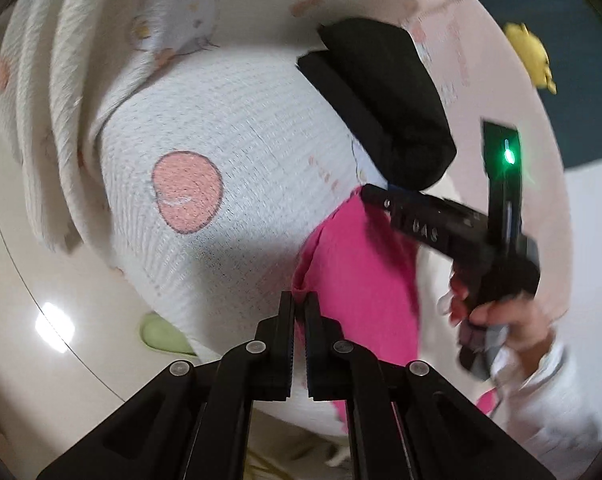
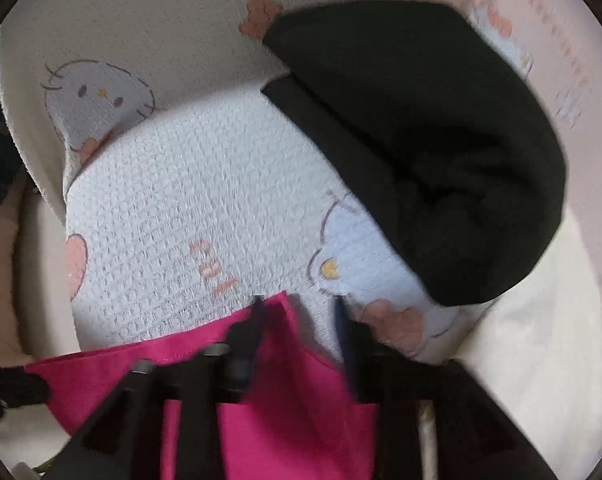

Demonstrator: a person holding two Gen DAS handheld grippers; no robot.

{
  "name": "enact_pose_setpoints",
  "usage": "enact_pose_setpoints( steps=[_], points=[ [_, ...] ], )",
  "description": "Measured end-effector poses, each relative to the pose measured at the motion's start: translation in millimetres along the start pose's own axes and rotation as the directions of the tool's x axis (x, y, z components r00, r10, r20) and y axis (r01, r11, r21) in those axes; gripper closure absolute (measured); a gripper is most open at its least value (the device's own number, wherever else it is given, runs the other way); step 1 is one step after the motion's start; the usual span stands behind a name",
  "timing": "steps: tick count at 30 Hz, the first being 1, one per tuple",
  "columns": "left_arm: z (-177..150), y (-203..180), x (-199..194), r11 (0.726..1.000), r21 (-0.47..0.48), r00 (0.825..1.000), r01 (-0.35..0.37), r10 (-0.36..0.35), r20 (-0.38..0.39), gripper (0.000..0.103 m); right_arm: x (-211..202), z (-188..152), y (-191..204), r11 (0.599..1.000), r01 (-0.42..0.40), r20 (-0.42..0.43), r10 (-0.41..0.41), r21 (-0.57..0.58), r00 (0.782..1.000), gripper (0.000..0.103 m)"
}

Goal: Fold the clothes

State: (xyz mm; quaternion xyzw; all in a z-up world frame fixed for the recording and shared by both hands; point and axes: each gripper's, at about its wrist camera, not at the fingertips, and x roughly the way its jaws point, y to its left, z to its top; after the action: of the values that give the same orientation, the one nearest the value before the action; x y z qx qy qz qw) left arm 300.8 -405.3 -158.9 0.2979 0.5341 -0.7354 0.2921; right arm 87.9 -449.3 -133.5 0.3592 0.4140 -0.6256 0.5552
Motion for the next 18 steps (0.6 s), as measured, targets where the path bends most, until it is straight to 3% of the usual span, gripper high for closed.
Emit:
enact_pose_setpoints(
  steps=[2, 7, 18],
  points=[
    [4, -2, -1, 1.0, 0.004, 1.0, -0.006, 0.006, -0.009, 0.099, -12, 0, 0, 1.0, 0.023, 0.034, -0.023, 0.005, 0.999, 0.045],
    [15, -7, 3, 1.0, 0.01, 0.999, -0.022, 0.023, -0.034, 0.098, -43, -14, -11, 0.997, 0.055, 0.051, -0.057, 0.044, 0.997, 0.044],
    [18, -13, 0, 0.997, -0.065, 0.997, 0.042, -0.046, -0.054, 0.097, -118, -82, -57, 0.965, 0.184, 0.072, -0.2, 0.188, 0.977, 0.044]
  ],
)
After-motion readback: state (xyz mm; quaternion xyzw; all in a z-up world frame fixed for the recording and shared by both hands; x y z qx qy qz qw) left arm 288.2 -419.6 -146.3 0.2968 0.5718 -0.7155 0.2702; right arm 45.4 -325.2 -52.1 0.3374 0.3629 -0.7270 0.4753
